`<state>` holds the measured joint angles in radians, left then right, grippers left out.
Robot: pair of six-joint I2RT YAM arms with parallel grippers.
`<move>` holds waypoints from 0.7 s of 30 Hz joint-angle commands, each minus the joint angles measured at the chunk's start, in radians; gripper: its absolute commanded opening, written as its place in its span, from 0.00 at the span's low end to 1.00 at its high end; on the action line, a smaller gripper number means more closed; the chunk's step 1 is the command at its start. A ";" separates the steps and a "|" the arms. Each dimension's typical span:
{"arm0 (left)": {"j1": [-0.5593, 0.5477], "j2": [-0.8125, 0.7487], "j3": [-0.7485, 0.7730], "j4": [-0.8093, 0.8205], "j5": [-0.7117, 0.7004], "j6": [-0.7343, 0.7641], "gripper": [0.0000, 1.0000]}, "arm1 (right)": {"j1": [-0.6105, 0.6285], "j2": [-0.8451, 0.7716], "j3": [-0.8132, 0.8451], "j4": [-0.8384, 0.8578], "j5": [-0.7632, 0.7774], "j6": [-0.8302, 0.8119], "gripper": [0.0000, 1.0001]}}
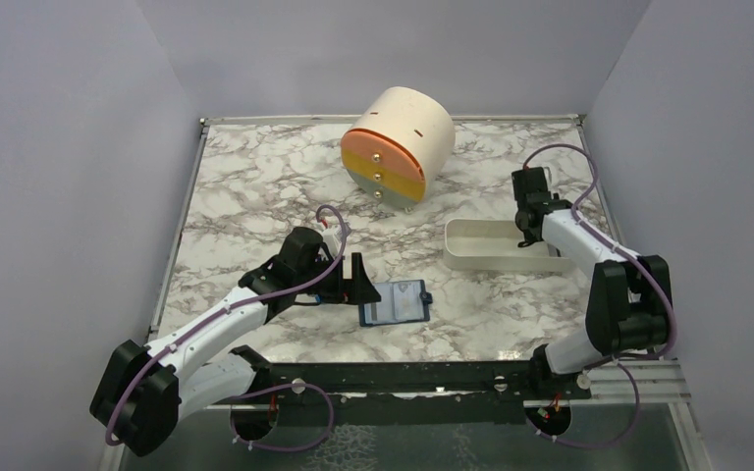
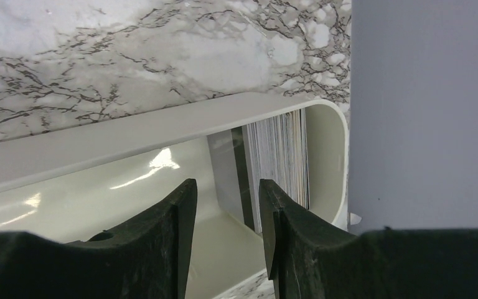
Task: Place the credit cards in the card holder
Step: Pick up the credit card from the storage box.
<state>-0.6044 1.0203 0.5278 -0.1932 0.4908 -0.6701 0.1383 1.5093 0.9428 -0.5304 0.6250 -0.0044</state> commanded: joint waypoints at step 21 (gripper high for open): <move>-0.006 0.005 0.004 0.046 0.082 0.017 0.85 | -0.072 0.047 0.002 0.088 0.087 -0.097 0.34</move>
<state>-0.6044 1.0451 0.5282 -0.1726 0.5426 -0.6590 0.0715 1.6020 0.9504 -0.5011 0.6521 -0.0742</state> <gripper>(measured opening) 0.851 0.368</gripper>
